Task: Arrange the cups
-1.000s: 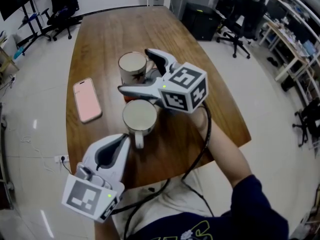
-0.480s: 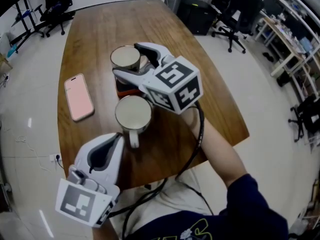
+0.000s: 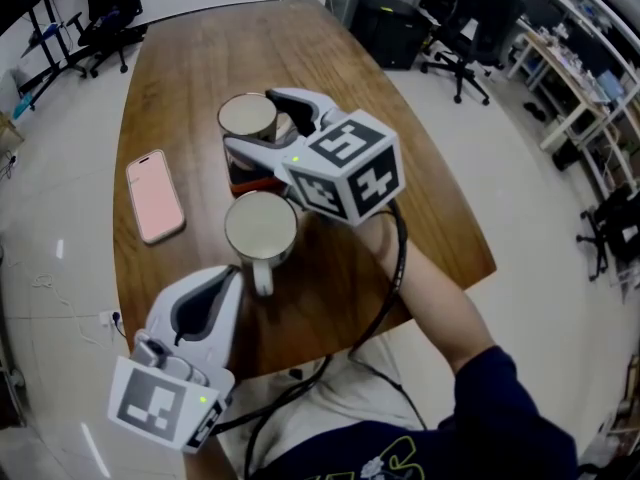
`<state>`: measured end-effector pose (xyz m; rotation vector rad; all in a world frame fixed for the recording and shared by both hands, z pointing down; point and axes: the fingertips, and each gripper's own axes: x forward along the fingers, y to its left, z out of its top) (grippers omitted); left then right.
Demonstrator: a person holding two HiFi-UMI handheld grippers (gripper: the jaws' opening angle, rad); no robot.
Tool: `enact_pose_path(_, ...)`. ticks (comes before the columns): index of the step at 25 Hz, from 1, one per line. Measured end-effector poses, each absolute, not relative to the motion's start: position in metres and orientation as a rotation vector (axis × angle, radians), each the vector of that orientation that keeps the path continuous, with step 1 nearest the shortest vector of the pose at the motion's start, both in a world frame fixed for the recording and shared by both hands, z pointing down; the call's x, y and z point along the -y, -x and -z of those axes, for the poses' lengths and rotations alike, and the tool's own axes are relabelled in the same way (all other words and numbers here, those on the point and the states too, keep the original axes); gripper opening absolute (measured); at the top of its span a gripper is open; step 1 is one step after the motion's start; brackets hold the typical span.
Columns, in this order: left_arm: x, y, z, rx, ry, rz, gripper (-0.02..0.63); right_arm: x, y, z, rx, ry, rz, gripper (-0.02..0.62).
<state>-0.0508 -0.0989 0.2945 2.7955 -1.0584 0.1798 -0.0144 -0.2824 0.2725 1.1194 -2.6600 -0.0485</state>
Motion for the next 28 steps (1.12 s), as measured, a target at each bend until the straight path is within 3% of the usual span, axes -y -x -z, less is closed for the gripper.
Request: enact_pose_path(28,0.1,0.051,-0.298,1.051,-2.81,-0.196,0.003,0.26,-0.017,-0.26,2.75,-1.131,0.02,0.337)
